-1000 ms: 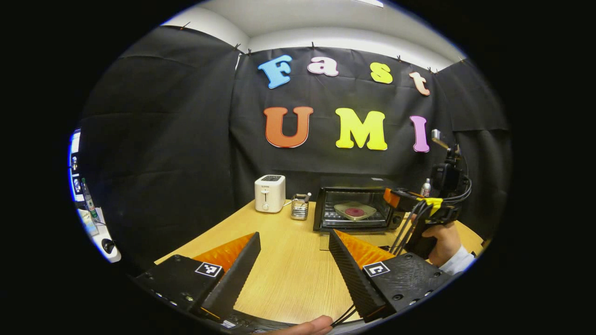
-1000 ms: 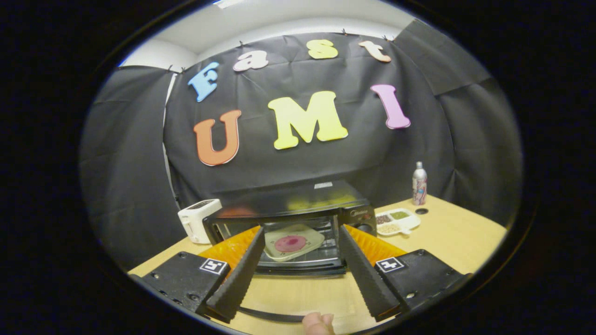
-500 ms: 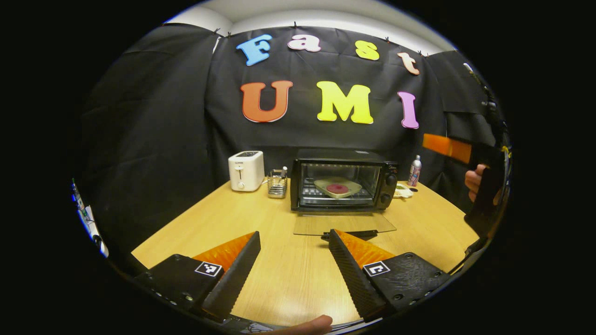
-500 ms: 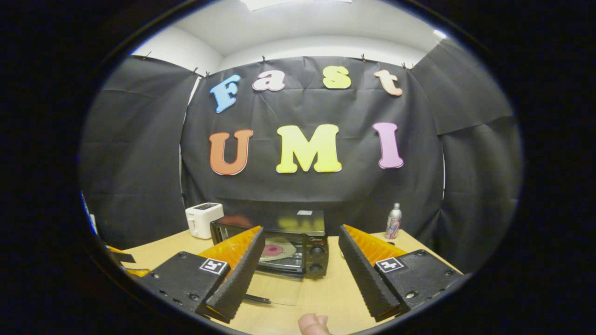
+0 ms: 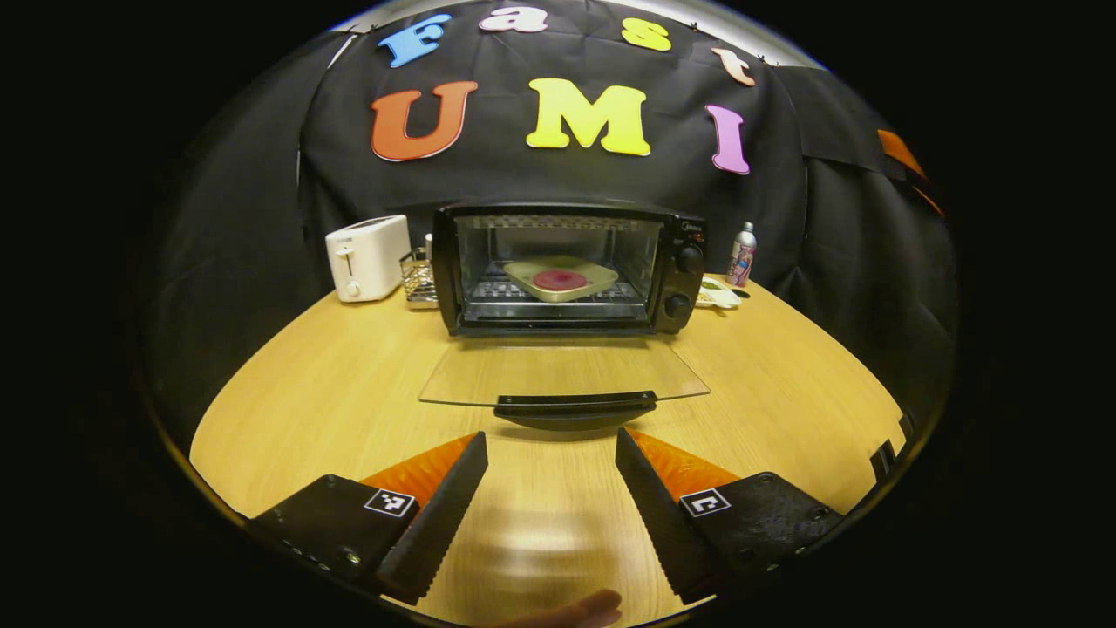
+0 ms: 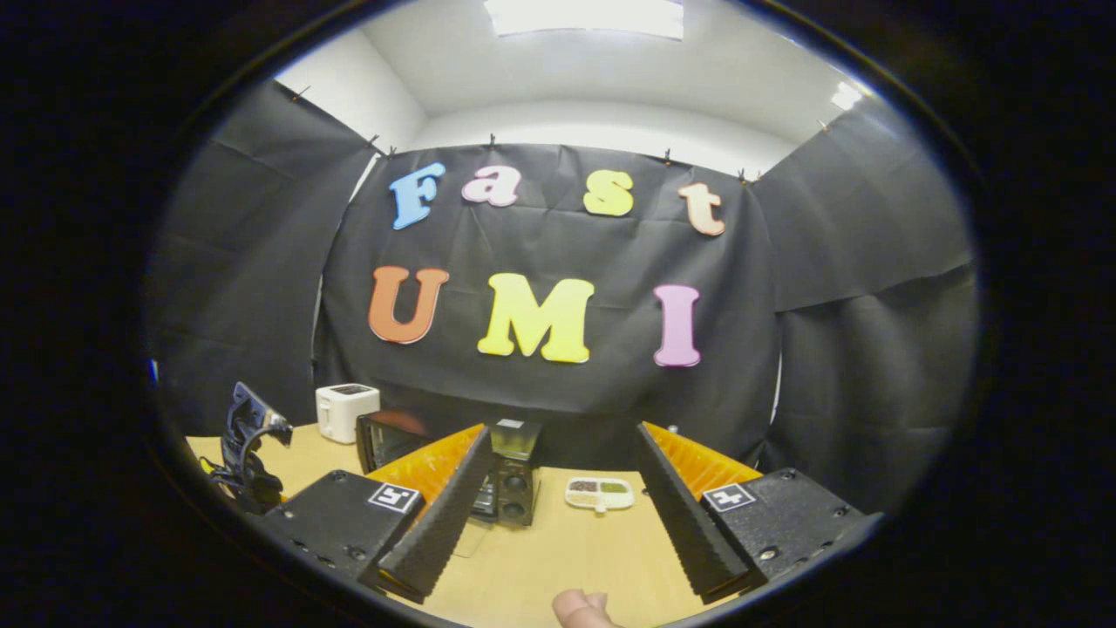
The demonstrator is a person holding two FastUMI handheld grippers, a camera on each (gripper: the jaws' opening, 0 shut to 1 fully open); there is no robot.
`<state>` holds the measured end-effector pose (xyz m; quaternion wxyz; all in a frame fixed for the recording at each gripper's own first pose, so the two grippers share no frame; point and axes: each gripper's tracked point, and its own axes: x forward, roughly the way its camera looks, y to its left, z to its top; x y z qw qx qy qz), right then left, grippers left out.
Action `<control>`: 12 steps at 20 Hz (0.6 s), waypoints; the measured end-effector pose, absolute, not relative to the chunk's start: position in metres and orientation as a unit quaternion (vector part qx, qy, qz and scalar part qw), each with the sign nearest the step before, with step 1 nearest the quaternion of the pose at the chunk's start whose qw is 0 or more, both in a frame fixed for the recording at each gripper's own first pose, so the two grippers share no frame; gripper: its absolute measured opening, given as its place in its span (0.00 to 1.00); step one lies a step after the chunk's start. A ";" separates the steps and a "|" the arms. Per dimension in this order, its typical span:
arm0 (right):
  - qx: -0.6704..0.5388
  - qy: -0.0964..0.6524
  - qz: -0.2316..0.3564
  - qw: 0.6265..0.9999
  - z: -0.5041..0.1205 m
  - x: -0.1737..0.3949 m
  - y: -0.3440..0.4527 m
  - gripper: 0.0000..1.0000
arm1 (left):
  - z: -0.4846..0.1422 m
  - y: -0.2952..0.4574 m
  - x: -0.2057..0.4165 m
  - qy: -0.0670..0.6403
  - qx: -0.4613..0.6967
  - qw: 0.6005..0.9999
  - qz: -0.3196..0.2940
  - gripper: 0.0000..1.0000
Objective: Open the electric oven with the left hand, put the food in, and close the electric oven.
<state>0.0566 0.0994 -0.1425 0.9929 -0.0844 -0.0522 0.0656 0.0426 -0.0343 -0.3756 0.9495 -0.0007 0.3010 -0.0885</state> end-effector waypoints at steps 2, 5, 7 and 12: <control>-0.084 -0.052 0.064 0.993 -0.145 0.053 0.088 1.00 | -0.387 -0.044 0.049 0.309 0.008 0.946 -0.093 0.95; -0.082 -0.042 0.062 0.994 -0.151 0.052 0.070 1.00 | -0.402 -0.053 0.058 0.326 0.014 0.941 -0.088 0.95; -0.081 -0.039 0.056 0.994 -0.152 0.050 0.055 1.00 | -0.409 -0.056 0.067 0.331 0.015 0.940 -0.081 0.95; -0.072 -0.039 0.040 0.996 -0.155 0.051 0.023 1.00 | -0.421 -0.059 0.082 0.340 0.002 0.938 -0.067 0.95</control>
